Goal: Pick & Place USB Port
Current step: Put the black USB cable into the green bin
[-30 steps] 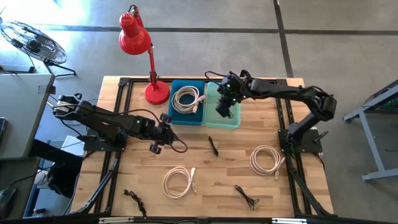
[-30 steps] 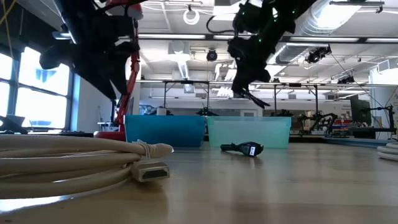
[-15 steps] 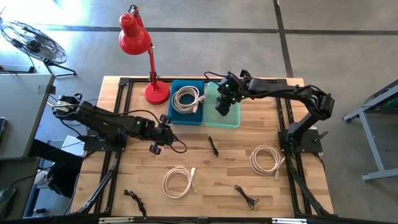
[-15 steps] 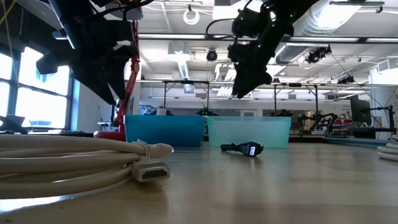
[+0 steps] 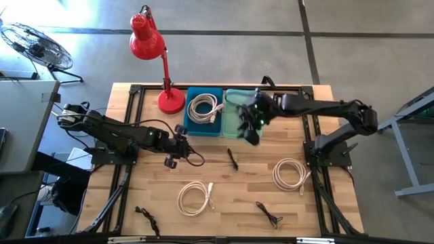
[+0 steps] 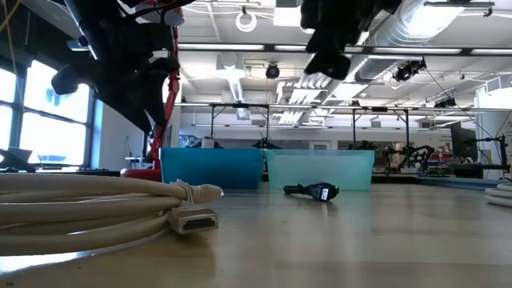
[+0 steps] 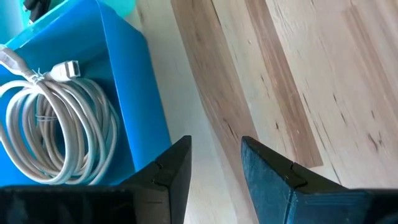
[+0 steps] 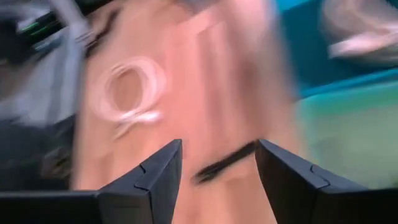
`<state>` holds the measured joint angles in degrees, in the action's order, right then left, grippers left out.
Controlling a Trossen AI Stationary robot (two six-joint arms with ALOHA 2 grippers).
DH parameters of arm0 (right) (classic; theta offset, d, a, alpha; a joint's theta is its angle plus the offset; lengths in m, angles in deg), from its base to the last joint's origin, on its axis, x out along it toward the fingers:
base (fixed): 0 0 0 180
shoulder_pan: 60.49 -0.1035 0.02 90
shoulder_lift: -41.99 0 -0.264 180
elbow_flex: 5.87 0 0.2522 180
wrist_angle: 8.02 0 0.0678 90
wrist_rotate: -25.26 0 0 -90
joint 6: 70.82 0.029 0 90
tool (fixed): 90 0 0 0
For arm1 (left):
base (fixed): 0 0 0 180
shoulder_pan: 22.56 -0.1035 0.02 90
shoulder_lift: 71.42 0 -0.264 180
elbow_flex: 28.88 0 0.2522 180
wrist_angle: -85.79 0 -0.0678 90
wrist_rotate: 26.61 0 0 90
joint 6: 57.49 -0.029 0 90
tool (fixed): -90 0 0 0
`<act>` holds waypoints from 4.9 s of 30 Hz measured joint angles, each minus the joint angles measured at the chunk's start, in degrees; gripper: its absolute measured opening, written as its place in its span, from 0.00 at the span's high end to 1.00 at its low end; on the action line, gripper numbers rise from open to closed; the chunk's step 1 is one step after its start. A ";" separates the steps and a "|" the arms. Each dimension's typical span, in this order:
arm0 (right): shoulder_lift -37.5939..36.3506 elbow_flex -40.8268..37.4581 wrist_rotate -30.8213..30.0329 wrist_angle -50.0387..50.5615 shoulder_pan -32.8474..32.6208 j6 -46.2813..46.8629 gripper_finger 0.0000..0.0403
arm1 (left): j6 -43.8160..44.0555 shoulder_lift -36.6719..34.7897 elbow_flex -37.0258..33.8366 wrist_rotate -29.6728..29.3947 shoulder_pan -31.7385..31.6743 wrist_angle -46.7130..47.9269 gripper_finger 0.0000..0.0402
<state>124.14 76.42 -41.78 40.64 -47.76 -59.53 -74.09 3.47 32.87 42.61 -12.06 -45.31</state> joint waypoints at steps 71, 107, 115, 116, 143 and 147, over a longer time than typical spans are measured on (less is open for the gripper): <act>30.74 0.10 -13.05 8.40 -51.32 61.74 0.93 | 8.39 0.00 0.00 13.21 0.02 -5.51 0.66; 4.75 27.24 -30.06 28.06 -1.07 2.77 0.93 | 10.43 -0.02 -8.29 11.09 0.02 -8.90 0.66; 7.48 20.25 -19.34 21.94 11.08 -2.15 0.93 | 8.84 -0.02 -8.46 9.62 0.02 -8.79 0.66; 8.05 18.92 -18.34 21.04 11.96 -2.50 0.93 | 8.25 -0.02 -8.46 9.46 0.02 -8.79 0.66; 17.27 1.48 -16.73 0.79 15.04 -3.02 0.67 | 4.83 -0.02 -8.40 7.15 0.02 -10.12 0.66; 17.27 2.73 -18.09 0.37 14.04 -3.67 0.53 | 4.85 -0.02 -8.39 7.15 0.02 -10.12 0.66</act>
<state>141.41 79.16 -59.87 41.01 -33.72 -63.20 -69.24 3.45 24.48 49.76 -12.04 -55.43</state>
